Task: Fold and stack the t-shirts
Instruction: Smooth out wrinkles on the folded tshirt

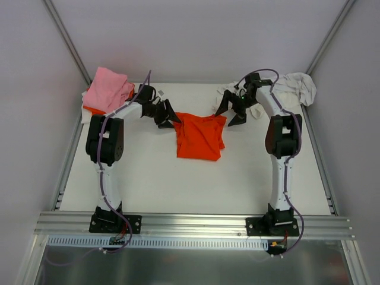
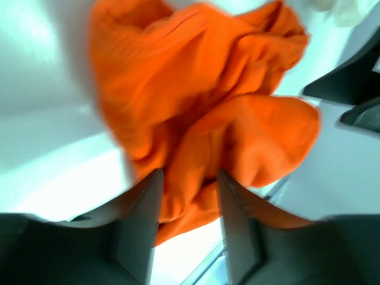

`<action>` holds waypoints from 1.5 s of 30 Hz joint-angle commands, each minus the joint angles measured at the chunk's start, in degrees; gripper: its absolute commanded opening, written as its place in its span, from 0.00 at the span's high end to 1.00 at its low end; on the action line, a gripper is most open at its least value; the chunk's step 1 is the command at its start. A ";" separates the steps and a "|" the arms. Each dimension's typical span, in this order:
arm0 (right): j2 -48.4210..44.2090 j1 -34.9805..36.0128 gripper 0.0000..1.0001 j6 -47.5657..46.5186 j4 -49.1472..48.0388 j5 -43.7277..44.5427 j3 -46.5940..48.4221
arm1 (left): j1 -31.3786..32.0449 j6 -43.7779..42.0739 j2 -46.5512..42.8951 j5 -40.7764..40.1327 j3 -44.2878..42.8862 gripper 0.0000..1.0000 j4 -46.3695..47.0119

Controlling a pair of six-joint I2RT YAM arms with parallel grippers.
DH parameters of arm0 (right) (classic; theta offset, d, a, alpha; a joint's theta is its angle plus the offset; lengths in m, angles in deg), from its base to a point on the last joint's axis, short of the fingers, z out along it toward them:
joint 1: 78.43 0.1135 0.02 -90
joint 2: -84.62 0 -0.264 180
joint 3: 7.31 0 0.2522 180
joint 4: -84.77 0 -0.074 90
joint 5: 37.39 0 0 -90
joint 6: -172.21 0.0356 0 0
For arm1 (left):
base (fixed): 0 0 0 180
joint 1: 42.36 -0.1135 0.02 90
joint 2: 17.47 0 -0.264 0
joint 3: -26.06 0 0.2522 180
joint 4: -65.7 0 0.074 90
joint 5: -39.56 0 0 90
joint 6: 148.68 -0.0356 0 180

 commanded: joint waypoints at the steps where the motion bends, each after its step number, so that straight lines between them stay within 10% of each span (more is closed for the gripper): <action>1: -5.51 -2.22 0.00 0.71 -1.19 2.27 1.62 | -0.38 -2.76 -9.61 -5.60 4.11 0.48 5.92; 3: -6.57 -3.53 0.01 0.53 -1.19 2.00 0.65 | -0.56 -3.20 -12.24 -6.31 5.00 0.06 6.73; 4: -7.79 -3.80 0.00 0.45 -1.10 1.92 -0.40 | -0.56 -4.33 -12.96 -6.13 5.00 0.01 7.08; 22: -22.04 2.34 0.03 0.71 -3.56 0.25 -17.11 | -0.30 -6.20 -23.34 4.49 16.08 0.05 9.10; 25: -20.73 4.36 0.24 1.15 -3.56 -0.54 -16.41 | 0.14 -3.74 -20.96 7.57 15.99 0.14 10.50; 30: -15.99 6.83 0.93 1.76 -2.42 -1.69 -12.63 | 0.41 -2.06 -21.75 9.60 17.13 0.41 11.83; 36: -12.38 8.32 0.99 2.12 -2.33 -1.78 -10.08 | 0.32 -4.08 -26.05 8.63 18.71 0.51 8.84; 45: -7.37 8.76 1.00 2.03 -3.82 -1.25 -11.13 | 0.41 -3.56 -29.48 7.75 18.10 0.39 6.30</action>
